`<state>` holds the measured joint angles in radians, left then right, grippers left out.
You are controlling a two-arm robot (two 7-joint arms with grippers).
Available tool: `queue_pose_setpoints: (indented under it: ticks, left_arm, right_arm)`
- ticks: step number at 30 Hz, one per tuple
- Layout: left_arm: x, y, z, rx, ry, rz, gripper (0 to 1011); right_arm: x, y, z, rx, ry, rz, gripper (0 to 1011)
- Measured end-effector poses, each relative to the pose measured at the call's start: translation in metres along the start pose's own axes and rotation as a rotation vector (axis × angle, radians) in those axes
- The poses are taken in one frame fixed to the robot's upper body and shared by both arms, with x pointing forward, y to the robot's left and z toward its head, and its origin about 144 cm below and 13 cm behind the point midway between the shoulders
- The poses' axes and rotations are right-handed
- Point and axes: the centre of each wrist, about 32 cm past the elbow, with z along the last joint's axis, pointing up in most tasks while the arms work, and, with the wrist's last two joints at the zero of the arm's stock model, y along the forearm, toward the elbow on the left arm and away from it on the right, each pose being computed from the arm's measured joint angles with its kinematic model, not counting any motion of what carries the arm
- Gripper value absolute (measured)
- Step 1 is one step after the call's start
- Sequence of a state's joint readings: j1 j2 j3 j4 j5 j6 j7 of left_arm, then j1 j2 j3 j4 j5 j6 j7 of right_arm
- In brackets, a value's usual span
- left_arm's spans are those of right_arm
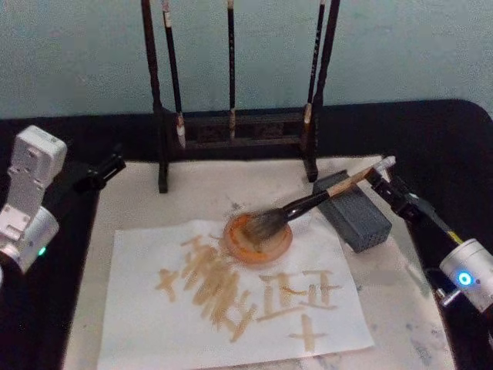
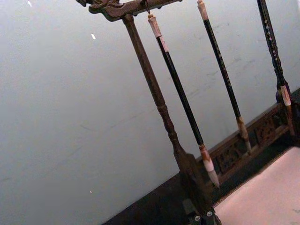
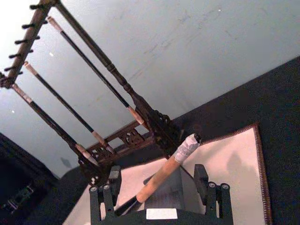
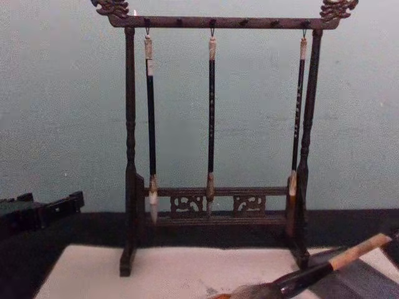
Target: Pick up the brush from the inkstone, write on the paper, then place the brush back to its original position.
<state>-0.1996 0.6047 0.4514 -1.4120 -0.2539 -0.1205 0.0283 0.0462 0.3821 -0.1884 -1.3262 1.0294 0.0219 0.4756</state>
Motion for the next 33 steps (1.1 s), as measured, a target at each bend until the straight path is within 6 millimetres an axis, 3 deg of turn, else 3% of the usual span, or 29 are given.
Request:
queue_pose_setpoints:
  ticks: [17,33]
  left_arm:
    - [0.0,0.0,0.0,0.0,0.0,0.0,1002]
    - [0.0,0.0,0.0,0.0,0.0,0.0,1002]
  right_arm:
    - [0.007,0.017,-0.001,0.021,0.124,-0.01,1002]
    - [0.015,0.021,-0.011,0.037,0.237,-0.01,1001]
